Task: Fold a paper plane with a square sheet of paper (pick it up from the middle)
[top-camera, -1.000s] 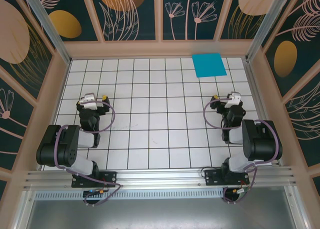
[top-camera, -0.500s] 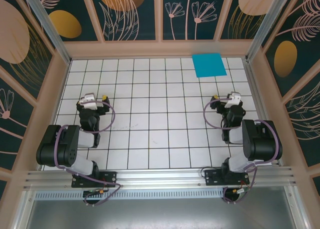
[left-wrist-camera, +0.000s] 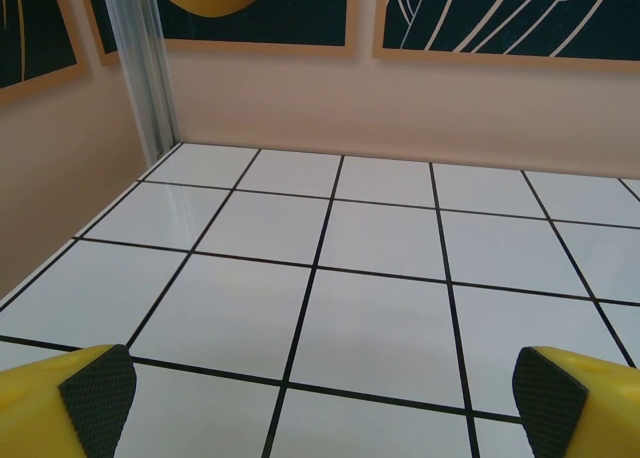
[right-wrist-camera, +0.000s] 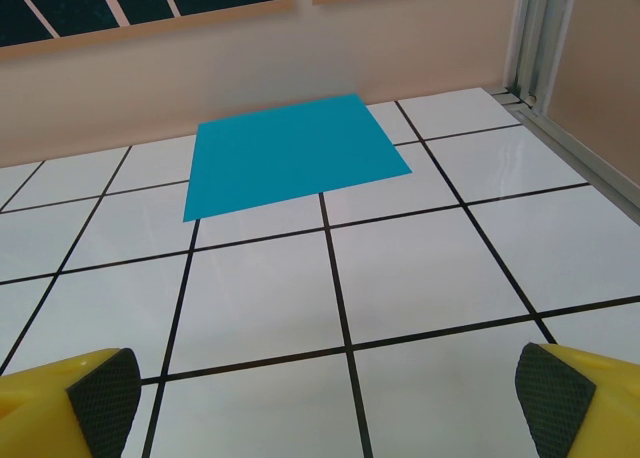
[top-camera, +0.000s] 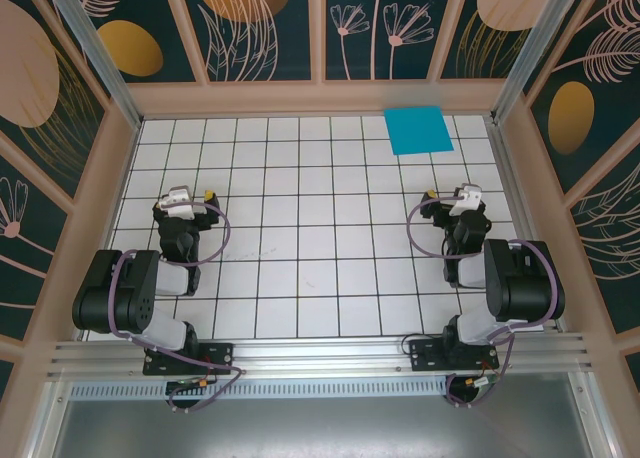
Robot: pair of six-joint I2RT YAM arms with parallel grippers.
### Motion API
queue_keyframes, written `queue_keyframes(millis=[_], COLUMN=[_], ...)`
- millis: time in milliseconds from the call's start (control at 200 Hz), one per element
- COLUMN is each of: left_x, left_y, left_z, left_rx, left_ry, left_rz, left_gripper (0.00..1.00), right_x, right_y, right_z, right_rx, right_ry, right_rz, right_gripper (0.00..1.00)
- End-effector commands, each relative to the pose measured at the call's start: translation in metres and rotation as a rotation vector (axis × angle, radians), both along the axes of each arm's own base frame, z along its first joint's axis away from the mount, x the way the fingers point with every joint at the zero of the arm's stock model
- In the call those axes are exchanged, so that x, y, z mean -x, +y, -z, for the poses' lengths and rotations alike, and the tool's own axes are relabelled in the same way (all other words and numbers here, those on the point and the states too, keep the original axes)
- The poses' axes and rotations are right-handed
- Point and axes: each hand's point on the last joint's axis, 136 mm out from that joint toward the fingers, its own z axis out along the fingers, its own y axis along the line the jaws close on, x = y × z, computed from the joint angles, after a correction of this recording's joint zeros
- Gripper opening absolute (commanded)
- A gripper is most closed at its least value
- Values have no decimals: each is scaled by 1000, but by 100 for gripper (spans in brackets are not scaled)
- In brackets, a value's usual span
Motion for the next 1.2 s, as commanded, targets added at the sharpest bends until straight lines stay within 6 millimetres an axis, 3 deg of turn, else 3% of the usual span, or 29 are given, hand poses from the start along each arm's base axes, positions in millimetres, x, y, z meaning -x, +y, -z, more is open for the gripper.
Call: queue_keyframes(millis=[0,115,255,365,540,731,881,1051,1196], left_x=[-2,-5,-10,-16,-36,-57,-61,-60,-61], left_y=[5,17,26,26,10,-42,-57,-61,-61], left_z=[-16,-23,-38,-47,-51,-50,-39,-29,-25], left_rx=[20,44,153,295,450,620,691,702,692], left_ry=[-44,0,50,107,223,298,329,358,375], left_rz=[-24,-99,-174,-213,-187,72,138,151,148], left_gripper=[98,99,98,98,98,99,98,98,99], right_x=[-3,-10,-26,-51,-103,-165,-208,-238,-251], right_y=[4,-9,-18,5,29,55,62,65,66], right_z=[-20,-35,-38,-28,-10,6,27,51,71], right_rx=[13,-17,-184,-303,-470,-616,-666,-665,-658], right_ry=[-34,19,167,337,478,530,566,600,633], right_rz=[-6,86,190,112,60,-38,-31,4,27], right_gripper=[99,99,99,99,96,84,78,77,77])
